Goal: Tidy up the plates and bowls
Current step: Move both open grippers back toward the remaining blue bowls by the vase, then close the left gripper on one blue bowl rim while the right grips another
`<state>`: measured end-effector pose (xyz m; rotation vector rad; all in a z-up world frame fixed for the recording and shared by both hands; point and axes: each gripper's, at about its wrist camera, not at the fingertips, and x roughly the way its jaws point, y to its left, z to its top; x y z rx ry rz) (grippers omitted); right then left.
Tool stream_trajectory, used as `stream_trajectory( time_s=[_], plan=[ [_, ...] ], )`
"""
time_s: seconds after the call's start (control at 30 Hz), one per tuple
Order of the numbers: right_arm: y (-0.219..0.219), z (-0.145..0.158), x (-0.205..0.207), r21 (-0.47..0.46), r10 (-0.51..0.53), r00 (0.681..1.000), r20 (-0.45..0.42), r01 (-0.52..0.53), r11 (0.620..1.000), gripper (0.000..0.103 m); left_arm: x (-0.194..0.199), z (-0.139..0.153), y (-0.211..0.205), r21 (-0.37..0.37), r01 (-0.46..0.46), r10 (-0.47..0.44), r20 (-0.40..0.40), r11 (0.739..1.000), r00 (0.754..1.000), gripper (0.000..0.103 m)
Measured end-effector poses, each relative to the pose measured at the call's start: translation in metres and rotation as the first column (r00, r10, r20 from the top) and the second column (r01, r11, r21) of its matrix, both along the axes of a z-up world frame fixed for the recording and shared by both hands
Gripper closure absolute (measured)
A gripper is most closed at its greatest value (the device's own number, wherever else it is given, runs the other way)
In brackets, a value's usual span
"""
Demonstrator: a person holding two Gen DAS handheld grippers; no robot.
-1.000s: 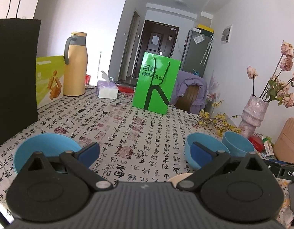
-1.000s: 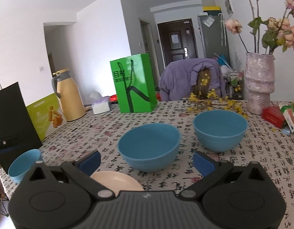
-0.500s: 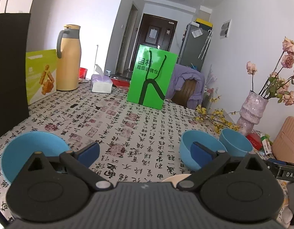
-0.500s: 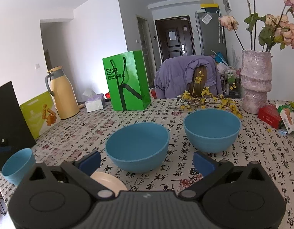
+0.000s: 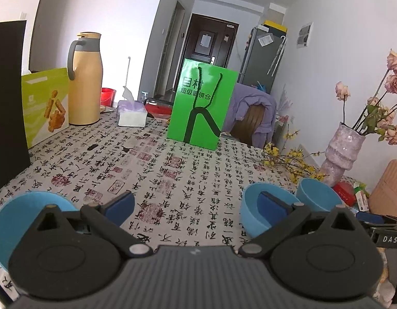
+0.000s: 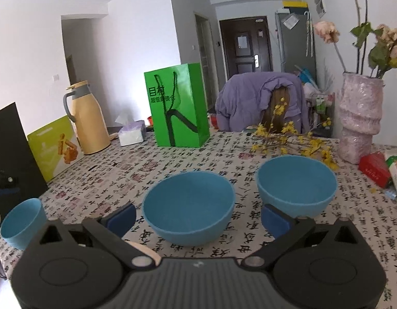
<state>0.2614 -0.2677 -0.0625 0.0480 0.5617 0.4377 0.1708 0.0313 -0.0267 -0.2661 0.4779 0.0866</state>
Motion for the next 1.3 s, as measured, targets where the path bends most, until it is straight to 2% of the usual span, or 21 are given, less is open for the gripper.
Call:
stream_trajectory(
  time_s=[0.23,0.63,0.73,0.9,1.07,1.3],
  plan=[
    [0.007,-0.003,0.022,0.0,0.004,0.998,-0.067,-0.004,1.0,0.0,0.023,-0.007,-0.001,-0.034,0.019,-0.02,-0.05,0.999,0.999,0.0],
    [0.008,-0.009,0.041,0.001,0.001,0.997,-0.076,-0.001,1.0,0.0,0.068,-0.023,-0.008,-0.091,0.022,-0.037,-0.157,0.996,0.987,0.0],
    [0.009,-0.009,0.049,0.017,0.0,0.997,-0.082,0.002,1.0,0.0,0.078,-0.024,-0.008,-0.114,0.017,-0.037,-0.173,0.993,0.984,0.0],
    [0.012,-0.006,0.06,0.031,0.008,0.997,-0.078,-0.006,1.0,0.0,0.089,-0.023,-0.013,-0.101,0.009,-0.028,-0.189,0.995,0.982,0.0],
    [0.012,-0.003,0.07,0.032,0.003,0.998,-0.07,0.0,1.0,0.0,0.1,-0.028,-0.011,-0.136,-0.005,-0.026,-0.224,0.991,0.974,0.0],
    [0.011,-0.003,0.082,-0.002,-0.012,0.997,-0.076,0.012,1.0,0.0,0.111,-0.034,-0.011,-0.154,-0.009,-0.029,-0.248,0.988,0.968,0.0]
  ],
)
